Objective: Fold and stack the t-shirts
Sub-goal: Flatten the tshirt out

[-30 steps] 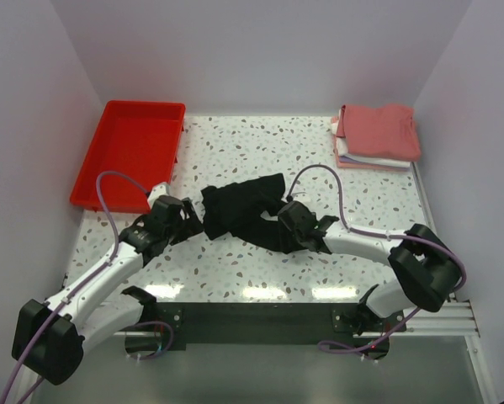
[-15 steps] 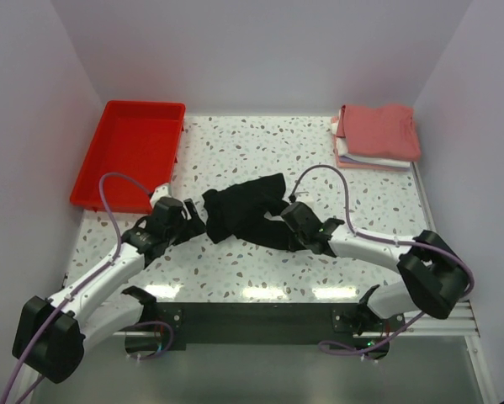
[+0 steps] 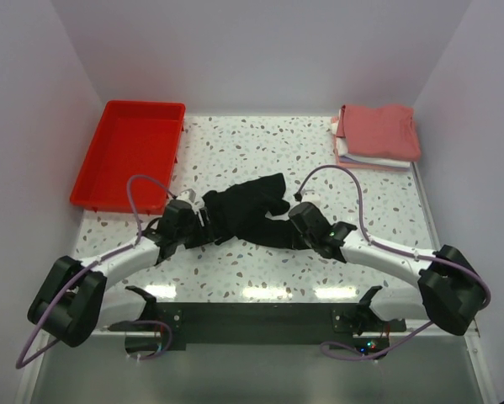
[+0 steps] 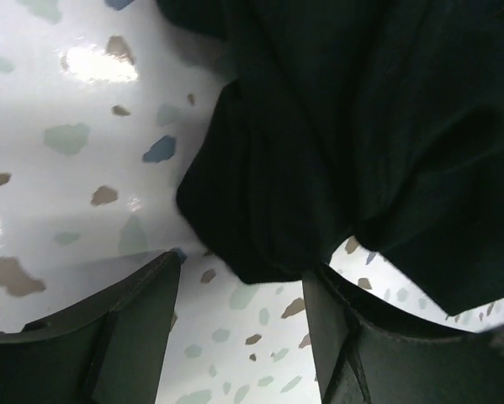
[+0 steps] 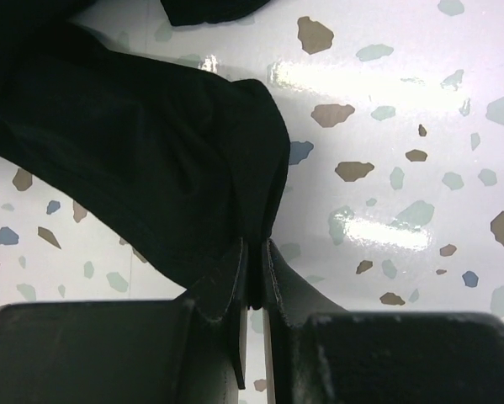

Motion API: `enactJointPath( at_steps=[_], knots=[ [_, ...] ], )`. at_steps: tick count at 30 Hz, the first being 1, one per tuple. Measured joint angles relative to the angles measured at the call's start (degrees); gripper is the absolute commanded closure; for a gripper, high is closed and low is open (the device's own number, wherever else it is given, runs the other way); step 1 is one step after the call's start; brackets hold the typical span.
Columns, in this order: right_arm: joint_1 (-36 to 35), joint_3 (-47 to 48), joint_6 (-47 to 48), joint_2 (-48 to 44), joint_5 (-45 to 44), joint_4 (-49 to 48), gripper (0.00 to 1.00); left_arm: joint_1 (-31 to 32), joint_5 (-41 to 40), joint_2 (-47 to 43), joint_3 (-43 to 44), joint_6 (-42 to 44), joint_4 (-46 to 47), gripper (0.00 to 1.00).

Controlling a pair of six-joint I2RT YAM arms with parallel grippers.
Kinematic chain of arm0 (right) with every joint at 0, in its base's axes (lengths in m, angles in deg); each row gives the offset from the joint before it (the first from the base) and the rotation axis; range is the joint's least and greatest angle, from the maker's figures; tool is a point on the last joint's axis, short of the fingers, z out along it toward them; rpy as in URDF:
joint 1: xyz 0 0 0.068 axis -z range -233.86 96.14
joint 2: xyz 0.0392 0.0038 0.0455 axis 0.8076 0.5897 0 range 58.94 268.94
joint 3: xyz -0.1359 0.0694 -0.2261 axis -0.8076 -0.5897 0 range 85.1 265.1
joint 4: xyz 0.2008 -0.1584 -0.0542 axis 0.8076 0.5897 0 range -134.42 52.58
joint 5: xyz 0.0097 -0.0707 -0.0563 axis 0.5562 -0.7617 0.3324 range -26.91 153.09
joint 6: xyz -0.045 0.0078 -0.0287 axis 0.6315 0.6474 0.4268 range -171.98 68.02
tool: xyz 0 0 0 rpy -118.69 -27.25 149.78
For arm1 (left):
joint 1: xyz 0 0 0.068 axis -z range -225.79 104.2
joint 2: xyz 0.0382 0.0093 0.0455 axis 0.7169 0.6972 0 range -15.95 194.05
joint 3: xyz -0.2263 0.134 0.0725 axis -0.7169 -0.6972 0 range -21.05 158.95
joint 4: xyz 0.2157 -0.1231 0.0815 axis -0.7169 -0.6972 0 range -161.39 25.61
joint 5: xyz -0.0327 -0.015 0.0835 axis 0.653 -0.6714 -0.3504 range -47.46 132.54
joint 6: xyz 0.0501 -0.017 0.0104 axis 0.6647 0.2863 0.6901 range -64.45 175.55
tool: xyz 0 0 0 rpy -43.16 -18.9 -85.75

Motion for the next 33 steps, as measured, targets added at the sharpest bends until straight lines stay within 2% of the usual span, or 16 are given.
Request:
enactJointPath(
  at_steps=[3, 9, 13, 19, 23, 27, 33],
  knots=[
    [0.00, 0.00, -0.07, 0.48, 0.50, 0.04, 0.99, 0.00, 1.88, 2.89, 0.39, 0.07, 4.00, 0.41],
    [0.00, 0.00, -0.24, 0.48, 1.03, 0.02, 0.99, 0.00, 3.91, 8.66, 2.36, 0.50, 8.04, 0.63],
    [0.00, 0.00, -0.13, 0.46, 1.01, 0.04, 1.00, 0.46, 4.94, 12.11, 4.96, 1.60, 8.20, 1.00],
    [0.00, 0.35, 1.31, -3.34, -2.23, 3.61, 1.00, 0.92, 6.82, 9.64, 7.89, 2.78, 7.32, 1.00],
    [0.00, 2.89, 3.06, -11.23, -7.41, 7.13, 1.00, 0.98, 6.51, -0.72, 9.86, 3.02, 3.96, 1.00],
    [0.00, 8.66, 5.81, -19.69, -13.03, 9.05, 1.00, 1.01, 3.43, -13.92, 15.61, 3.13, 0.42, 1.00],
    [-0.04, 17.66, 11.15, -29.33, -17.66, 7.72, 1.00, 1.09, -1.40, -24.11, 25.73, 4.04, -1.95, 1.00]
  ],
)
